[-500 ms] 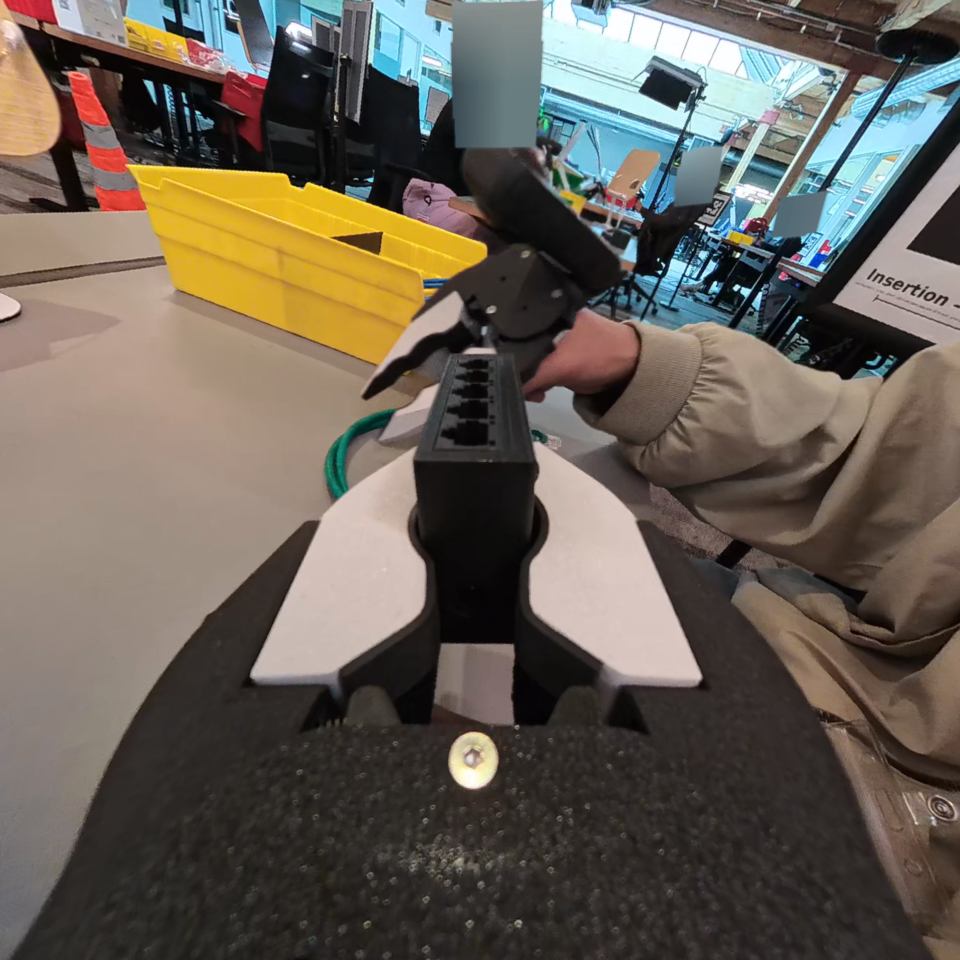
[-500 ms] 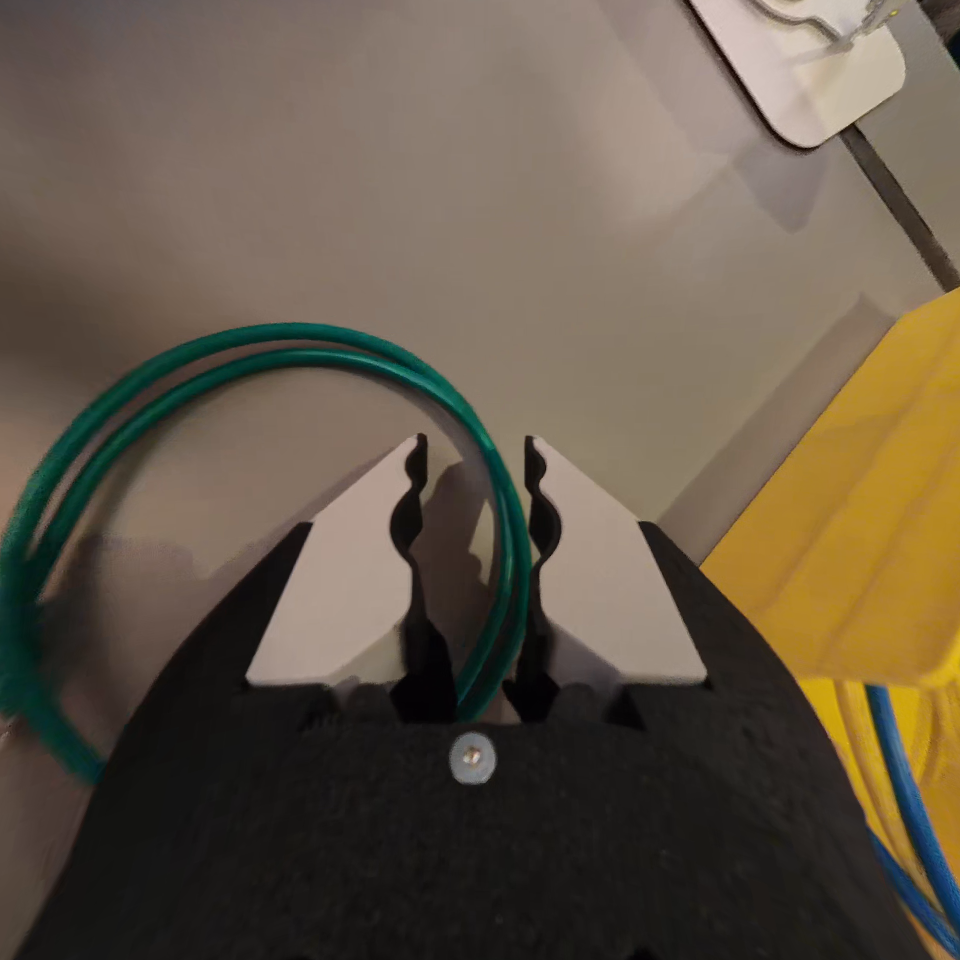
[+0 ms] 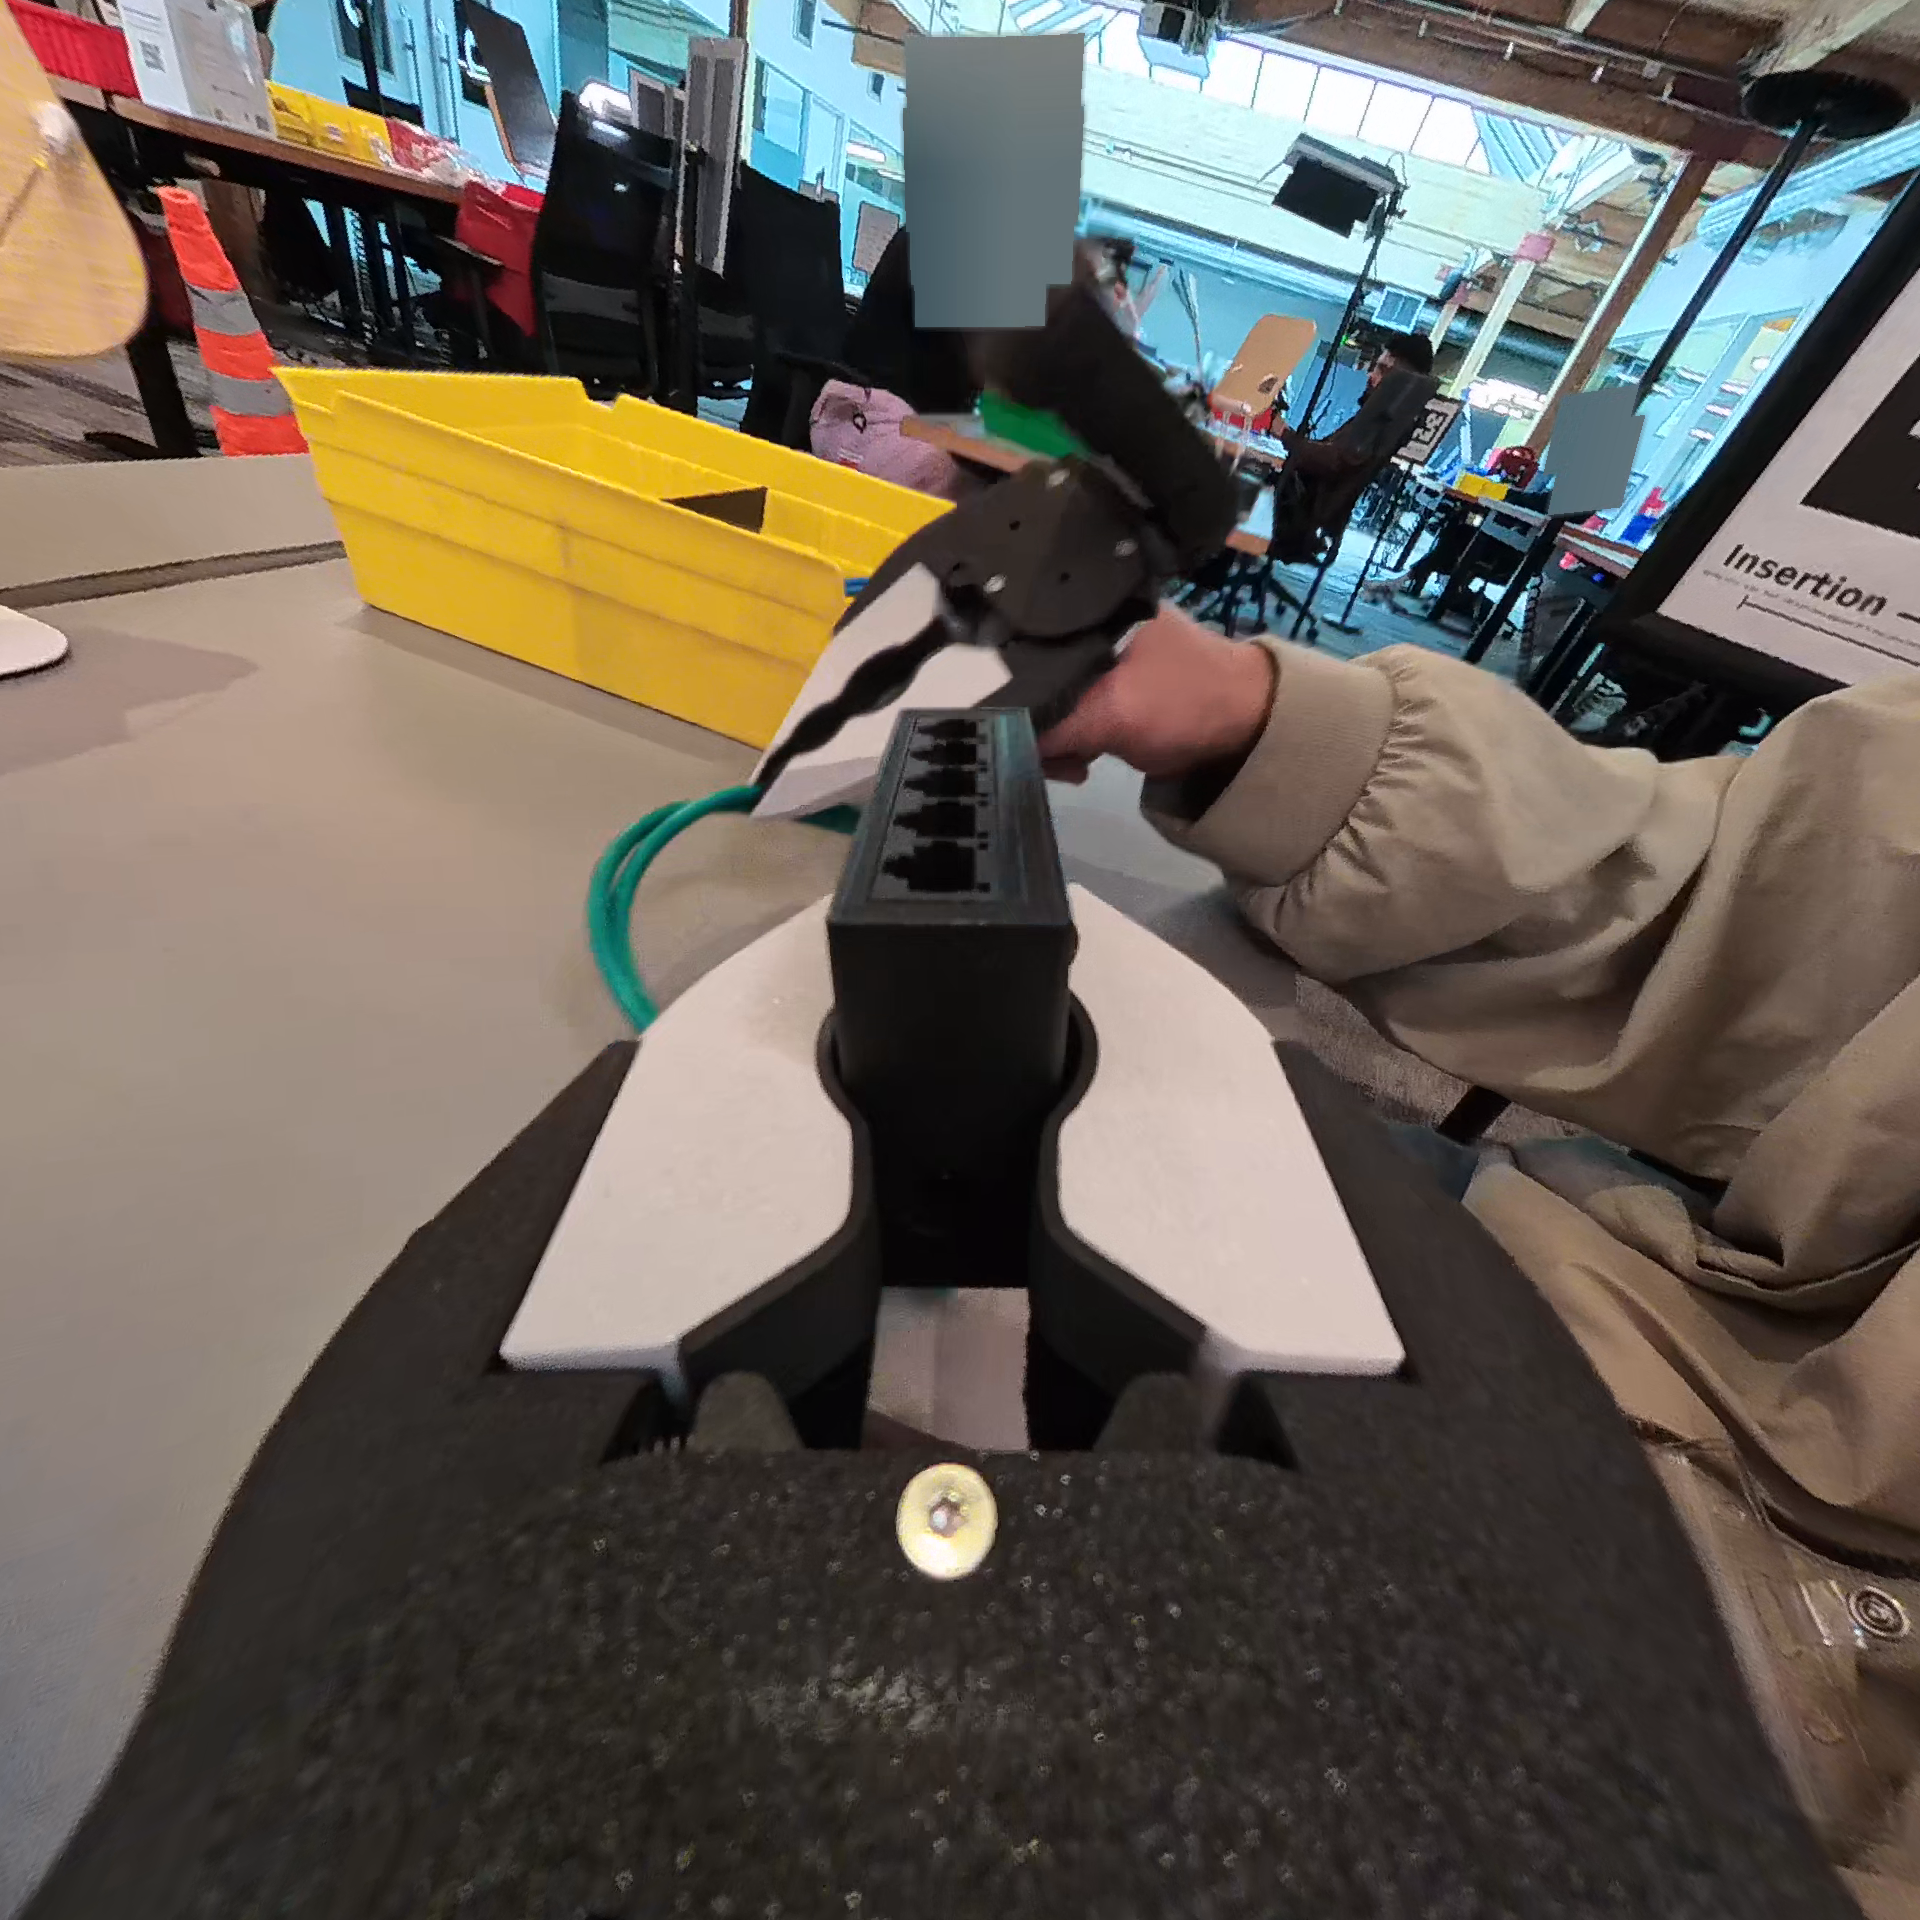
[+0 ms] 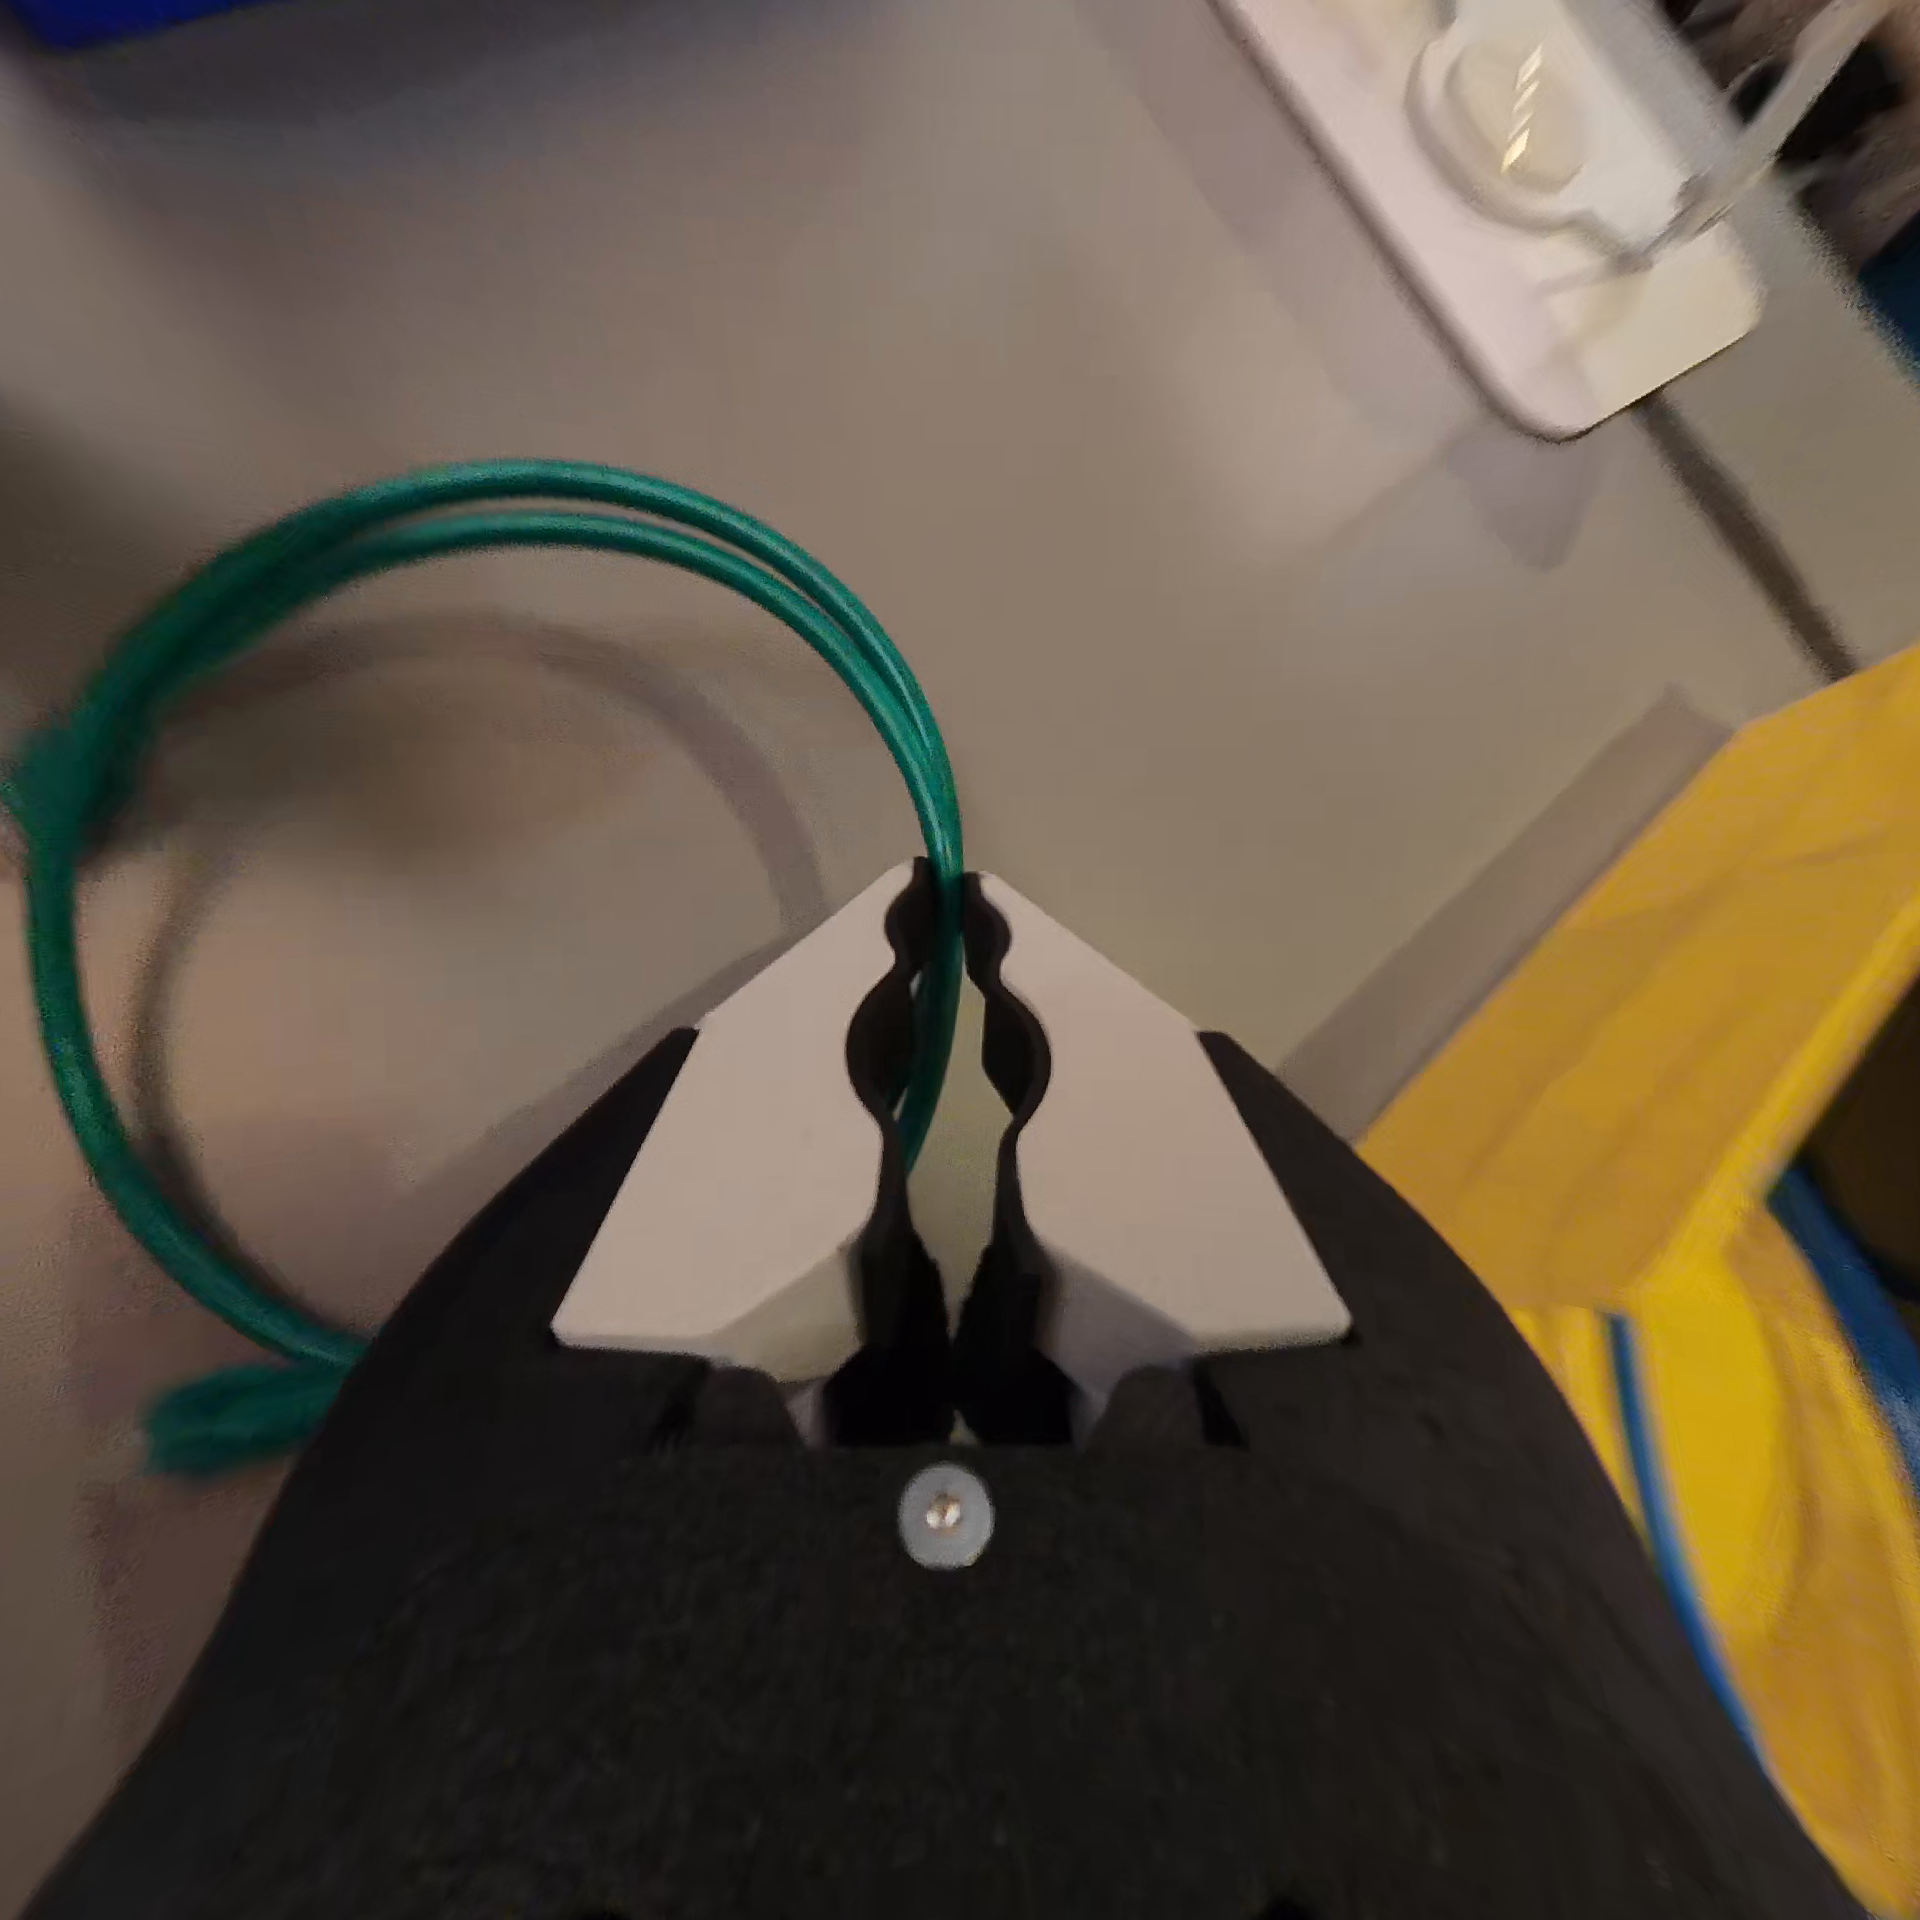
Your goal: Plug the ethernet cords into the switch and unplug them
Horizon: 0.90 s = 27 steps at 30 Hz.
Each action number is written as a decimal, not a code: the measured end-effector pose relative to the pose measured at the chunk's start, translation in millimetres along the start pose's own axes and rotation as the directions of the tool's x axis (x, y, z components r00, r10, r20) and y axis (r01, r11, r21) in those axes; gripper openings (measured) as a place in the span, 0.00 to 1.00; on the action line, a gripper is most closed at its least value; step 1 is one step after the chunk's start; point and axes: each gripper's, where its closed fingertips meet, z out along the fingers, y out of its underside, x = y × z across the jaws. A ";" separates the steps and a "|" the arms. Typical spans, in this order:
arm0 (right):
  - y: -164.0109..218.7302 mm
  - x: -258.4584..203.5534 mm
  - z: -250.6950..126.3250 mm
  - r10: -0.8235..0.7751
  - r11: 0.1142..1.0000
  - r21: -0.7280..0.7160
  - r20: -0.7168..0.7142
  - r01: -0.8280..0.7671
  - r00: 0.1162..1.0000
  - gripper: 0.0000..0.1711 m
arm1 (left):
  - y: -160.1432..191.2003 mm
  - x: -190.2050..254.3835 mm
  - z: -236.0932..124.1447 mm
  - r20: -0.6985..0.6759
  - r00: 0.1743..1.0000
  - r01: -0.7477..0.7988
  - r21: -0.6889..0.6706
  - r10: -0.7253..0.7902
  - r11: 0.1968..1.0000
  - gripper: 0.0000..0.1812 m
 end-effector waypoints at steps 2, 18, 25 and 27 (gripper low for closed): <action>-16.2 15.5 -34.1 -0.025 0.999 0.028 -0.067 0.027 0.997 0.03 | -3.6 -1.2 -2.3 0.002 1.000 0.009 0.022 -0.009 1.000 0.17; 91.1 244.8 -158.3 0.598 0.753 -0.142 -0.261 -0.643 0.758 0.03 | 4.2 10.9 6.8 -0.059 0.998 0.030 -0.019 -0.031 0.999 0.16; 135.6 250.6 -106.9 0.534 0.647 -0.453 -0.304 -0.613 0.789 0.03 | 6.8 12.2 7.6 -0.062 0.998 0.026 -0.033 -0.028 0.999 0.17; 145.8 252.1 -97.8 0.461 0.616 -0.545 -0.336 -0.569 0.821 0.03 | 7.3 12.1 7.7 -0.062 0.998 0.026 -0.036 -0.028 0.999 0.17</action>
